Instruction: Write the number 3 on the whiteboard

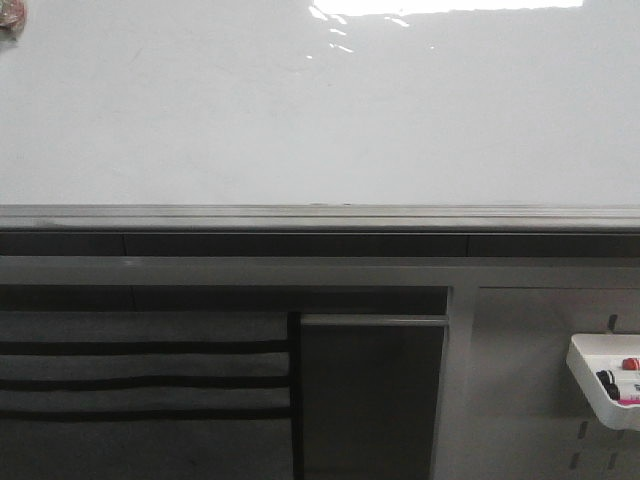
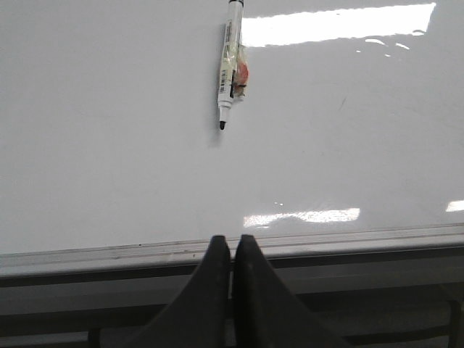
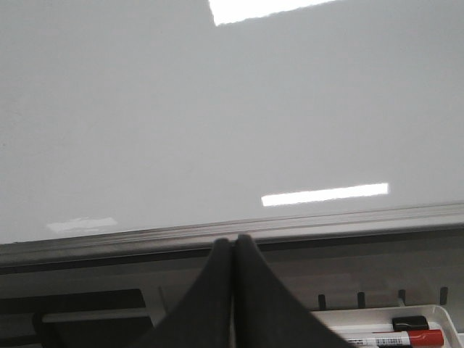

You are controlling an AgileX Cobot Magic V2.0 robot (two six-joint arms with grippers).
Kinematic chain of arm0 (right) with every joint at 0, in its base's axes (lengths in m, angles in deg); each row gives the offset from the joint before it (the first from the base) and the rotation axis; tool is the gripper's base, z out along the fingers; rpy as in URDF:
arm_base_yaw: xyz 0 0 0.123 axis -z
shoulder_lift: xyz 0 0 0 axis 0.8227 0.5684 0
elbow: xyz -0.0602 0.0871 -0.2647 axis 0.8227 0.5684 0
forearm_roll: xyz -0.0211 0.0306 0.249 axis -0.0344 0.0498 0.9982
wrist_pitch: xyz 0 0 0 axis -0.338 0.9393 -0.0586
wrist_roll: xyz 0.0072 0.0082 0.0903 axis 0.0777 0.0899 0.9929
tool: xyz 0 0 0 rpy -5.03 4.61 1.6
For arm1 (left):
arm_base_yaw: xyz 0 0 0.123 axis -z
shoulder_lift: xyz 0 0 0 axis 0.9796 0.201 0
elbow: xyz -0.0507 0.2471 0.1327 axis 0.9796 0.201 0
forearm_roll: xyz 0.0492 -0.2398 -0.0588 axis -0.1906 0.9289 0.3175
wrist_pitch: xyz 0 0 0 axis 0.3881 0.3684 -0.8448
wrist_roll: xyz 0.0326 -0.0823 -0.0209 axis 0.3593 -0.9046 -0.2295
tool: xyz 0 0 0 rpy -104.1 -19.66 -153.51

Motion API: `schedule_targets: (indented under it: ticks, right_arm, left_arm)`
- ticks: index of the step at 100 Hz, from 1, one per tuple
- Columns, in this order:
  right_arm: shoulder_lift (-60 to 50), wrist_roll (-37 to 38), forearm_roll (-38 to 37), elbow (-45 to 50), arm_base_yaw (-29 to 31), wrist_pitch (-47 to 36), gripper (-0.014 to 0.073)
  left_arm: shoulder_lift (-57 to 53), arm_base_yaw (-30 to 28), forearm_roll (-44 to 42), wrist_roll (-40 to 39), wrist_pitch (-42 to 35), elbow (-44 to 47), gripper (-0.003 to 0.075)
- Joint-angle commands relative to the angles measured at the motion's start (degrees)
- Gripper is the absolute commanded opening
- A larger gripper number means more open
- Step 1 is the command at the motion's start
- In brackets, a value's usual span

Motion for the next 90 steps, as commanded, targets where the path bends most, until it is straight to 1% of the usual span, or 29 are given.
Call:
schedule_targets:
  ticks: [1,81,90]
  right_arm:
    - [-1.2,-0.4,-0.1,1.2,0.3,-4.6,-0.0074]
    - [-1.2,-0.4,-0.1,1.2,0.3,-4.6,-0.0074]
    - [-1.2,-0.5,-3.1,1.2,0.3,-4.9,-0.0074]
  left_arm:
    - [-1.8,0.2,0.1,-0.7,-4.0,0.2,-0.0018]
    - [-1.8,0.2,0.1,-0.7,-4.0,0.2,-0.0018]
    - [-1.8,0.2,0.1,-0.7,-4.0,0.2,-0.0018]
